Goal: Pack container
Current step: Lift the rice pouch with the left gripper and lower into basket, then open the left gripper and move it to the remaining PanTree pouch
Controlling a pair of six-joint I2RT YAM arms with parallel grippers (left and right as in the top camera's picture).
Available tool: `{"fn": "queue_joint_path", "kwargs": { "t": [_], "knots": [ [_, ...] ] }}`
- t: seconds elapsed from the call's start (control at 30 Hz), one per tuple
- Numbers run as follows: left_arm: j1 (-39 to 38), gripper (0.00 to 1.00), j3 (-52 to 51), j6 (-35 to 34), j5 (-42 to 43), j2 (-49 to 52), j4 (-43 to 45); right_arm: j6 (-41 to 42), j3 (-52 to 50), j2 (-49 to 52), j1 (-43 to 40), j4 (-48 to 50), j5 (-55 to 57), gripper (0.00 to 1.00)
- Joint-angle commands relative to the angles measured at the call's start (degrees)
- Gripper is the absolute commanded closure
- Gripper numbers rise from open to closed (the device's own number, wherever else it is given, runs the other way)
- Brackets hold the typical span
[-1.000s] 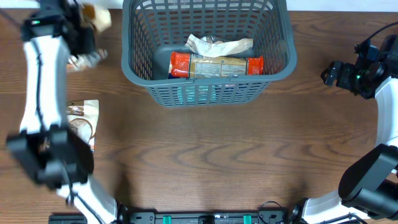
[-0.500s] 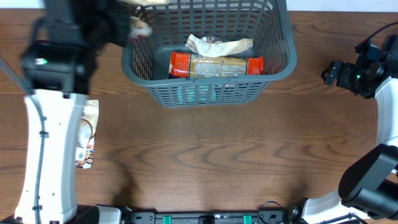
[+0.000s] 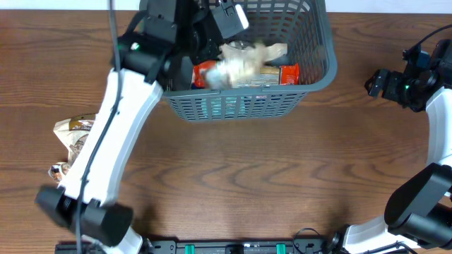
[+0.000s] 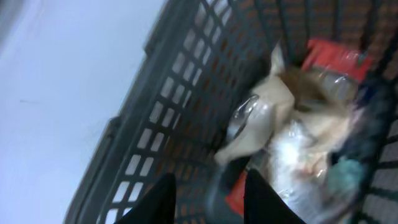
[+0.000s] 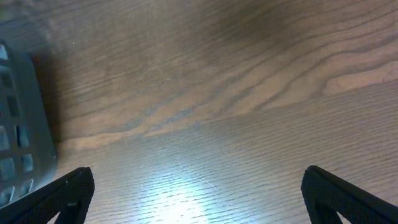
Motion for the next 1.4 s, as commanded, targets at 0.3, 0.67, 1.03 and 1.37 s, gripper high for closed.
{"fn": "queue_joint_path", "kwargs": {
  "t": [0.3,0.67,1.03,1.37],
  "knots": [
    [1.03,0.73,1.09,2.43,-1.25,5.97,-0.35,-1.70,-0.24,-0.26,0.83,-1.53,0.15,0.01],
    [8.74,0.57,1.09,-14.71,-21.16,-5.05,2.19,-1.68,-0.24,-0.26,0.83,-0.98,0.15,0.01],
    [29.83,0.56,1.05,-39.85,-27.08,-10.54,-12.55,-1.66,-0.24,-0.26,0.83,-0.59,0.13,0.01],
    [38.82,0.56,-10.29,-42.27,-21.90,-10.36,-23.56,-1.64,-0.24,-0.26,0.83,0.31,0.13,0.01]
  ]
}}
